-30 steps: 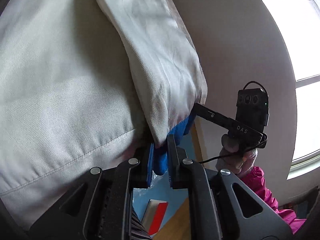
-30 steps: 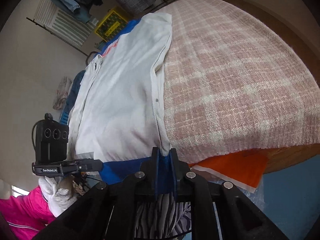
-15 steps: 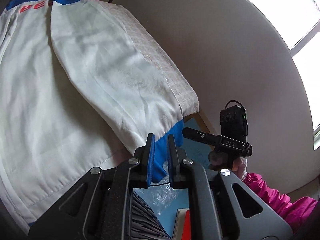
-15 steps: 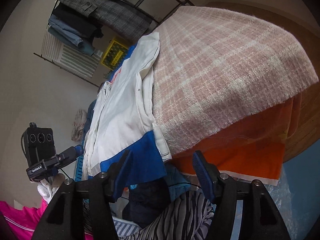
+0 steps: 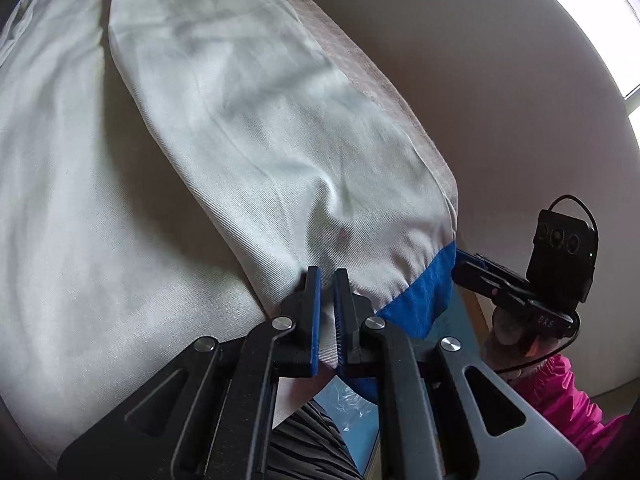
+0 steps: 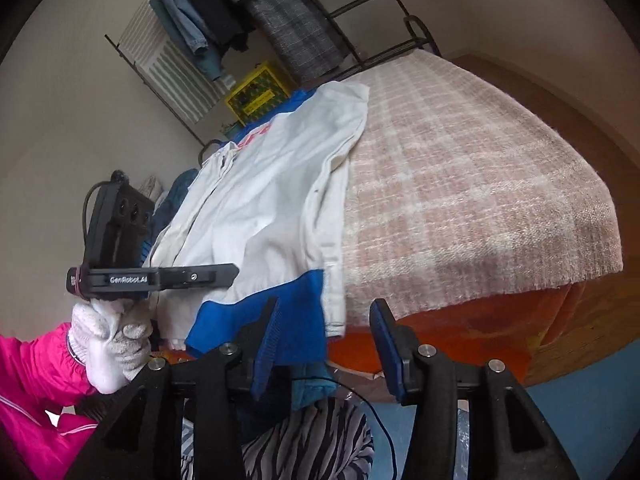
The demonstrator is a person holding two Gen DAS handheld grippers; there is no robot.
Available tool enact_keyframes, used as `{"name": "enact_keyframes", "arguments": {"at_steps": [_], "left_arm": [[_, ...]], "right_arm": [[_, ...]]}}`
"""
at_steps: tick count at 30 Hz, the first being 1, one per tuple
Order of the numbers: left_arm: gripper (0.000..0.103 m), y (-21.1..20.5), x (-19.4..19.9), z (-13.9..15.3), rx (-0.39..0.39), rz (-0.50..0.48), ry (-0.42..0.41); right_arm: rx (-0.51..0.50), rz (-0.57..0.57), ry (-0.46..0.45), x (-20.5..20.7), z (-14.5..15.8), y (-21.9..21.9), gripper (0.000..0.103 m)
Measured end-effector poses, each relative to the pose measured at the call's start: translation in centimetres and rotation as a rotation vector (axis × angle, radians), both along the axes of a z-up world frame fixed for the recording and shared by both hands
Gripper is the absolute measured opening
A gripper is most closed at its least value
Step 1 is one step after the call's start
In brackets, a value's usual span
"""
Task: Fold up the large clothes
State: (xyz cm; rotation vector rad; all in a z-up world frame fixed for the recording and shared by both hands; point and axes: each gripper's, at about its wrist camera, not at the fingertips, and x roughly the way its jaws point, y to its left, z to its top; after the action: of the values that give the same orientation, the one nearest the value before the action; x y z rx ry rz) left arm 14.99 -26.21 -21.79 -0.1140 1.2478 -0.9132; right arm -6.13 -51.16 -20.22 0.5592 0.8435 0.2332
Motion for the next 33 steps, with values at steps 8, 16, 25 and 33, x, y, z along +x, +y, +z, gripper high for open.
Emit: {"name": "enact_keyframes", "arguments": {"at_steps": [8, 16, 25, 33], "left_arm": [[0.008, 0.3, 0.4, -0.2, -0.020, -0.002, 0.020], [0.009, 2.4, -1.8, 3.2, -0.137, -0.001, -0.010], [0.008, 1.9, -2.7, 0.3, -0.065, -0.030, 0.018], [0.008, 9.6, -3.5, 6.7, -0.208, 0.090, -0.032]], "right_arm": [[0.217, 0.150, 0.058, 3.2, -3.0, 0.1, 0.035], [0.263, 0.086, 0.020, 2.8, 0.6, 0.9, 0.012], [0.069, 0.066, 0.082, 4.1, 3.4, 4.6, 0.011], [-0.209, 0.087, 0.044, 4.4, 8.0, 8.9, 0.011]]}}
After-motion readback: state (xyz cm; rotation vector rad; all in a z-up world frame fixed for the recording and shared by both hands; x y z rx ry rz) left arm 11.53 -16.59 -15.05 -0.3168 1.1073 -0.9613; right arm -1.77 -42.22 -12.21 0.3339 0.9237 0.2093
